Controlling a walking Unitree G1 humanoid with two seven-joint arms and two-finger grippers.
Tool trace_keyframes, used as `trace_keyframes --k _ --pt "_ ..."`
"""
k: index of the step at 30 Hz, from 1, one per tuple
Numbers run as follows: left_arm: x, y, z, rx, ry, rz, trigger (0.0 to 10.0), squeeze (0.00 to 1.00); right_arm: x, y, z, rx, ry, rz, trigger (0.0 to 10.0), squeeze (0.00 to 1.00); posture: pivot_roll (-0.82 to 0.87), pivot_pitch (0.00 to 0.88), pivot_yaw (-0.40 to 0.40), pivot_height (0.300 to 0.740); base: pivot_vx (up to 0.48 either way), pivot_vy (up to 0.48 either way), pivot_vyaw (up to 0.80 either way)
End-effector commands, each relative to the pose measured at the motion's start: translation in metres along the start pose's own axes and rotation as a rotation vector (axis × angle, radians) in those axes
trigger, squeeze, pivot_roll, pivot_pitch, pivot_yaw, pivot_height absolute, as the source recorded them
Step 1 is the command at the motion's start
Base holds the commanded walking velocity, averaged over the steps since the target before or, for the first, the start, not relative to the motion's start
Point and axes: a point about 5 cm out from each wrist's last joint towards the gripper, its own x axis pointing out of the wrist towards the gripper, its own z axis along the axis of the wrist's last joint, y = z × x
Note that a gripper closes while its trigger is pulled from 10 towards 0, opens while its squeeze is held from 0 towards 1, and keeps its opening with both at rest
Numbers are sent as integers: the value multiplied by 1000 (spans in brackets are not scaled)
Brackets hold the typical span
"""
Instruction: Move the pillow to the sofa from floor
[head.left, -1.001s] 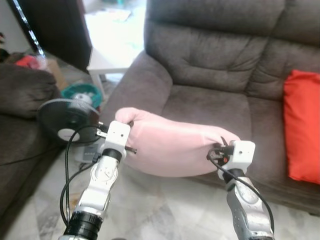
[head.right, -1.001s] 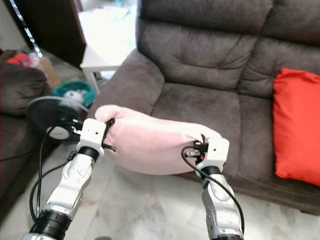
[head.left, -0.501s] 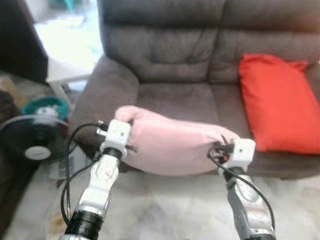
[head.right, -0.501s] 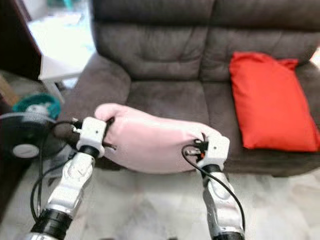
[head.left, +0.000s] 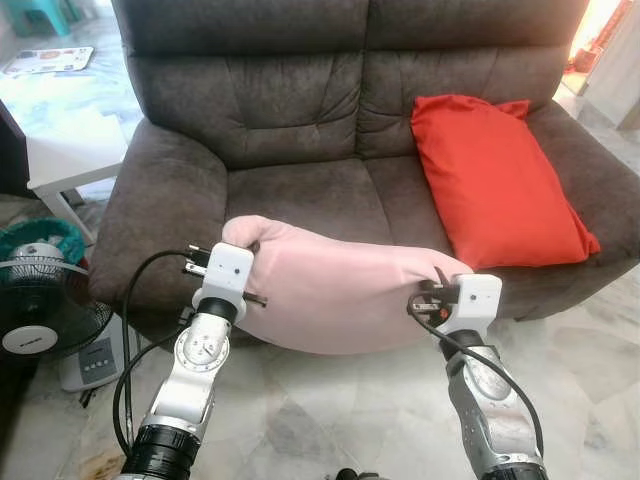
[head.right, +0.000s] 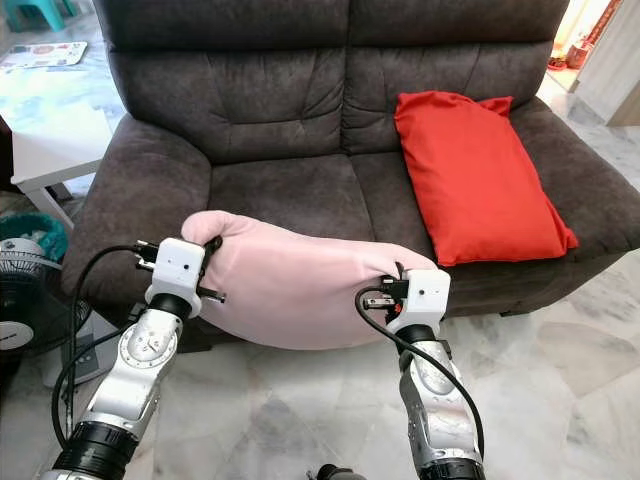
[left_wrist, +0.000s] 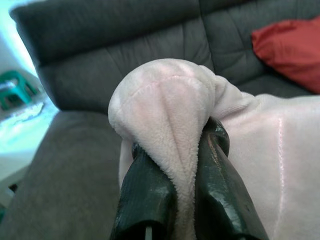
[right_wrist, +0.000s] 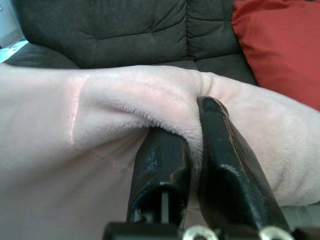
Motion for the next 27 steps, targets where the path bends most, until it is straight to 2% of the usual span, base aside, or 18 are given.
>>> trace_keyframes --k 1,7,15,20,27 --pt "-2 17 8 11 -31 81 10000 0 2 -8 19 -11 -94 -31 10000 0 136 80 -23 740 0 0 0" --pt "-9 28 16 23 -55 142 10000 0 3 -7 22 -39 -100 -17 10000 0 128 87 -22 740 0 0 0" --pt "-22 50 14 77 -13 249 10000 0 3 -7 26 -73 -109 -7 10000 0 131 85 -26 740 0 0 0" --pt "-23 47 11 43 8 242 10000 0 7 -5 29 -97 -113 9 10000 0 132 76 -30 740 0 0 0" --pt "-16 28 21 13 -37 165 10000 0 9 4 34 -150 -127 78 10000 0 125 57 -25 740 0 0 0"
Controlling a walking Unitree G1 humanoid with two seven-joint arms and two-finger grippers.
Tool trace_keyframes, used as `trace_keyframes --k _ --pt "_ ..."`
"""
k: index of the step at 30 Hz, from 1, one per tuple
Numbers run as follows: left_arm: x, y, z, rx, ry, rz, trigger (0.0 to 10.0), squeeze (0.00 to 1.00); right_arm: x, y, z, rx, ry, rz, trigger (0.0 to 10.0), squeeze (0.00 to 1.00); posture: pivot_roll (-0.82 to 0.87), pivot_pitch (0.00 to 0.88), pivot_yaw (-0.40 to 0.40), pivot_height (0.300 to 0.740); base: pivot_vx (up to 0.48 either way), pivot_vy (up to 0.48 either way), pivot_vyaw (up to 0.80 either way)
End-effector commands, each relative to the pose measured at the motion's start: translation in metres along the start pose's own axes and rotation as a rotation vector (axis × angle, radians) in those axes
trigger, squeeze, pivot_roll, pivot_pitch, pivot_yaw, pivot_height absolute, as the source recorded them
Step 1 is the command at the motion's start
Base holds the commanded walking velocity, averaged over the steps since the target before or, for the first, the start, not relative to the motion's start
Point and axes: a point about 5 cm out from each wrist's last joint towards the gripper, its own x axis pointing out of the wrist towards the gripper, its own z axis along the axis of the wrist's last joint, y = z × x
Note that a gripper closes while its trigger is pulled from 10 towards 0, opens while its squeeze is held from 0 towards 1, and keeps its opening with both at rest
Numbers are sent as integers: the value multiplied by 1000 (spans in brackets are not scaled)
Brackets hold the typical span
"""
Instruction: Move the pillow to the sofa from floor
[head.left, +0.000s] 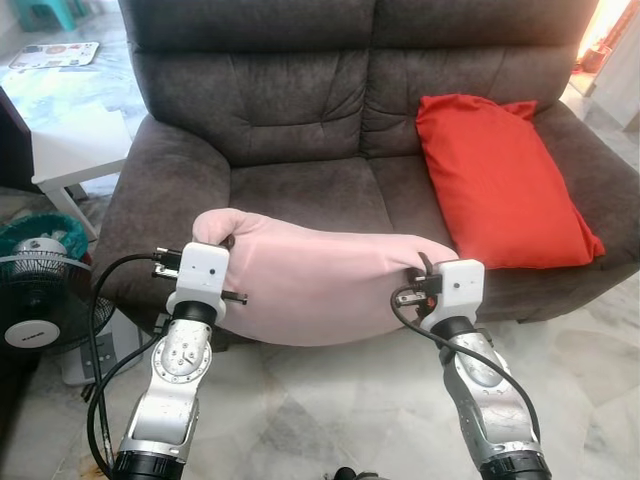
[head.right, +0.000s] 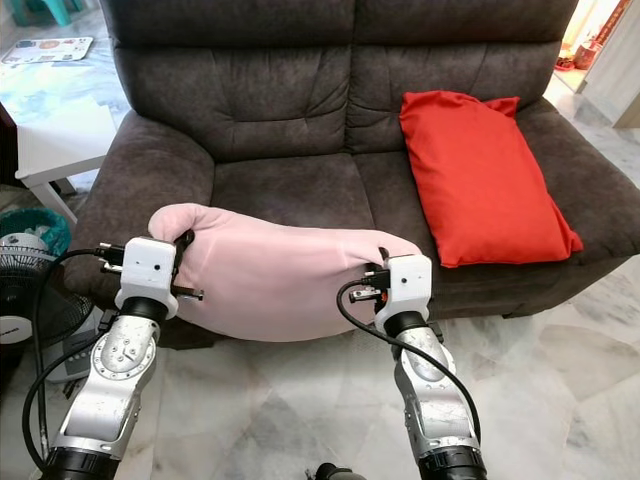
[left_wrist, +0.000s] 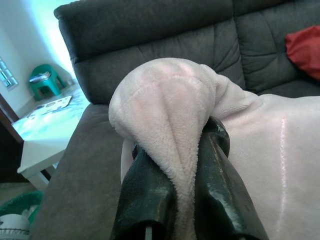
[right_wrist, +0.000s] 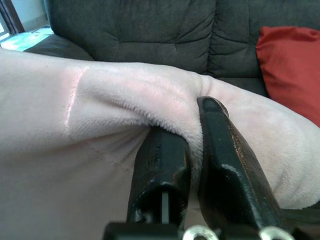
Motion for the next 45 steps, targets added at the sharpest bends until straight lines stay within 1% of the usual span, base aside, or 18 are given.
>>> trace_keyframes --k 1,4,11,14,30,37,45 --pt "4 9 12 12 -46 56 10000 0 0 -7 18 -40 -87 -13 10000 0 125 57 -25 740 0 0 494" --pt "4 5 13 5 -48 49 10000 0 0 -5 21 -89 -92 23 10000 0 125 55 -23 740 0 0 731" --pt "6 5 14 10 -52 48 10000 0 -2 -7 22 -75 -95 29 10000 0 129 63 -22 740 207 0 784" --pt "7 6 15 10 -54 50 10000 0 -2 -10 24 -42 -101 13 10000 0 131 68 -21 740 245 0 0" --pt "9 6 18 12 -68 50 10000 0 -1 -13 30 -58 -114 12 10000 0 131 77 -22 740 278 0 0" --pt "10 8 21 15 -78 53 10000 0 -1 -14 36 -60 -129 9 10000 0 131 80 -24 740 305 0 0" --pt "15 15 30 23 -114 66 10000 0 1 -13 43 -59 -150 4 10000 0 133 81 -25 740 308 0 0"
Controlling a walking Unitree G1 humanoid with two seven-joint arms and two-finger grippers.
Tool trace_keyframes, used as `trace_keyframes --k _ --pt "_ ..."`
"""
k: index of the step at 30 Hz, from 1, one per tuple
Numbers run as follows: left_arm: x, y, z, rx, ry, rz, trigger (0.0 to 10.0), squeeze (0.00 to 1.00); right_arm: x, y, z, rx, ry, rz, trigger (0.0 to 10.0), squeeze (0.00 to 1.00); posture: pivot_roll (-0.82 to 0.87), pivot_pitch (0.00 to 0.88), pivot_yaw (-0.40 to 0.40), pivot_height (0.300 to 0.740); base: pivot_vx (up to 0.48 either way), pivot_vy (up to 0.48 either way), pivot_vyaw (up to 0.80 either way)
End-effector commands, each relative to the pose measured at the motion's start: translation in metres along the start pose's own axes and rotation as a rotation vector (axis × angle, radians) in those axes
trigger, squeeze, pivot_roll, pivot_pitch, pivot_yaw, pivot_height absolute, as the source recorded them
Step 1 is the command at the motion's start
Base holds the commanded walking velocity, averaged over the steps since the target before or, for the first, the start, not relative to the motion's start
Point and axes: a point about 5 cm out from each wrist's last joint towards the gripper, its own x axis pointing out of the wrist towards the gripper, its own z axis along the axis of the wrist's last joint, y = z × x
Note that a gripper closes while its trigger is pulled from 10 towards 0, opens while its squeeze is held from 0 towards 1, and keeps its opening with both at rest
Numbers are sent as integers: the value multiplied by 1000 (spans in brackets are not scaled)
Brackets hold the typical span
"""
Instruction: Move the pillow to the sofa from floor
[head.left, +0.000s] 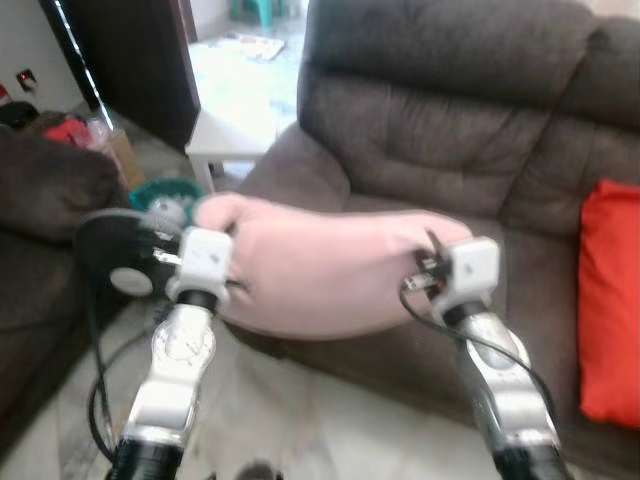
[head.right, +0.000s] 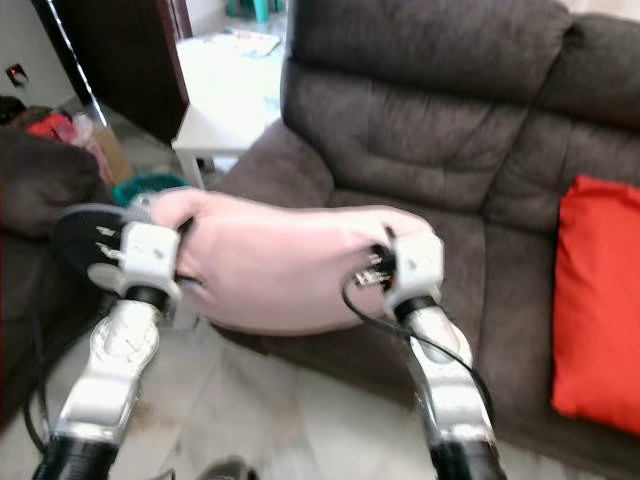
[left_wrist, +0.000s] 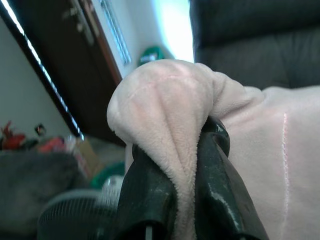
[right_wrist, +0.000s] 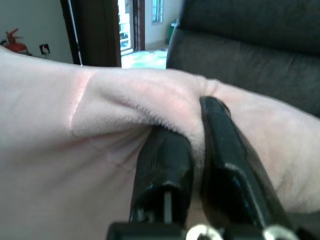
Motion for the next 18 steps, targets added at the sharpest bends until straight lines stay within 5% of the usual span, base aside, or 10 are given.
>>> trace_keyframes --k 1,14,18 --pt "5 6 16 -4 -68 37 10000 0 -3 -16 15 -5 -64 -66 10000 0 133 81 -25 740 307 0 0" --pt "13 11 28 -9 -104 50 10000 0 1 -11 31 -30 -109 -35 10000 0 135 84 -25 740 309 0 0" --pt "13 13 28 -8 -105 57 10000 0 1 -12 33 -44 -119 -38 10000 0 136 85 -25 740 315 0 609"
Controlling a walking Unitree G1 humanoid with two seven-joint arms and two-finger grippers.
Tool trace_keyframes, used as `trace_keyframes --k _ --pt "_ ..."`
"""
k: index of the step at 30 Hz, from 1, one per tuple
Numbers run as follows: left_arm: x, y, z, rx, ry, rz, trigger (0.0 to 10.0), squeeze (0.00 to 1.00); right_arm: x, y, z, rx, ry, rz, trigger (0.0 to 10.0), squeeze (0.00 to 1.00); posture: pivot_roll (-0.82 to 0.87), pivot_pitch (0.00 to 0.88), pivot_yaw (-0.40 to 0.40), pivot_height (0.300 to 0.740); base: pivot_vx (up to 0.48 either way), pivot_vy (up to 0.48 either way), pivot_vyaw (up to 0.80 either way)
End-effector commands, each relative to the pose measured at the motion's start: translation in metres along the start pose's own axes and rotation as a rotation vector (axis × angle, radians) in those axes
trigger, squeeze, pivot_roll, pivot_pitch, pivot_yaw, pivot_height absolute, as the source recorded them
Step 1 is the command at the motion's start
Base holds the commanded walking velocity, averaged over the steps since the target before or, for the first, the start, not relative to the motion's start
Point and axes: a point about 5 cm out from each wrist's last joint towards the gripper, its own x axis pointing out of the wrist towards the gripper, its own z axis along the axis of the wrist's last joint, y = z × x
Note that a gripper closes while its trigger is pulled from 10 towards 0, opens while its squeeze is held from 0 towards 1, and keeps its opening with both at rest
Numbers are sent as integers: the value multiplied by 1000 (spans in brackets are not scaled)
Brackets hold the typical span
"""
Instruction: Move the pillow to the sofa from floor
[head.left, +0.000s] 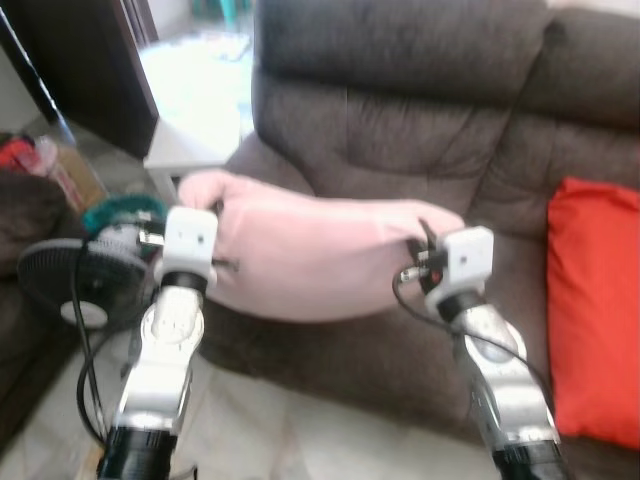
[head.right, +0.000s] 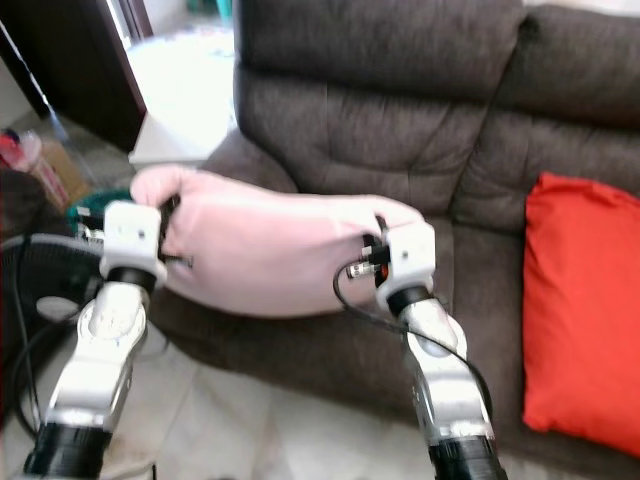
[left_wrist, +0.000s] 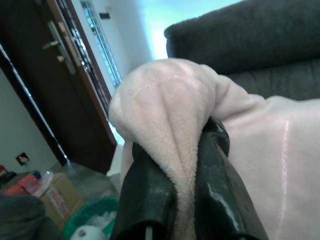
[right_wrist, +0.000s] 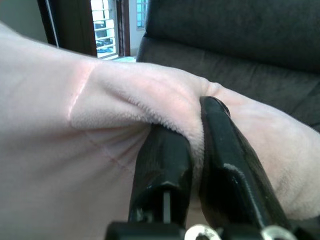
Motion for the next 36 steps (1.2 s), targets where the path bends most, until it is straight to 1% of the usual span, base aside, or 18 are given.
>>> trace_keyframes --k 1,3,8,16,20,25,28,29,32,35,36 --pt "1 14 7 13 -32 50 10000 0 2 -5 20 -6 -91 -29 10000 0 136 85 -25 740 319 0 800" --pt "1 14 6 10 -26 52 10000 0 2 -5 19 9 -85 -31 10000 0 136 86 -25 740 315 0 800" --pt "0 13 5 5 -20 50 10000 0 2 -6 20 26 -83 -39 10000 0 136 85 -25 740 316 0 0" --pt "0 11 4 -4 -11 32 10000 0 5 -6 21 8 -68 -43 10000 0 138 80 -28 740 317 0 0" --pt "0 5 2 -38 1 -17 10000 0 7 -11 23 5 -60 -78 10000 0 139 75 -29 740 318 0 0" --pt "1 5 1 -50 9 -18 10000 0 9 -11 24 -2 -56 -85 10000 0 137 72 -30 740 317 0 0" --pt "2 1 -3 -71 43 -56 10000 0 10 -11 26 -4 -54 -80 10000 0 139 71 -30 740 304 0 0" --pt "0 -4 -8 -80 69 -100 10000 0 10 -10 25 -7 -51 -79 10000 0 141 70 -30 740 0 0 0" --pt "-4 -12 -16 -122 125 -174 10000 0 12 -10 26 -13 -43 -80 10000 0 140 71 -31 740 0 0 0" --pt "-7 -17 -21 -152 173 -211 10000 0 15 -11 25 -31 -12 -89 10000 0 141 72 -32 740 0 0 0" --pt "-8 -17 -23 -148 185 -219 10000 0 16 -10 26 -32 -12 -84 10000 0 141 73 -33 740 0 0 0"
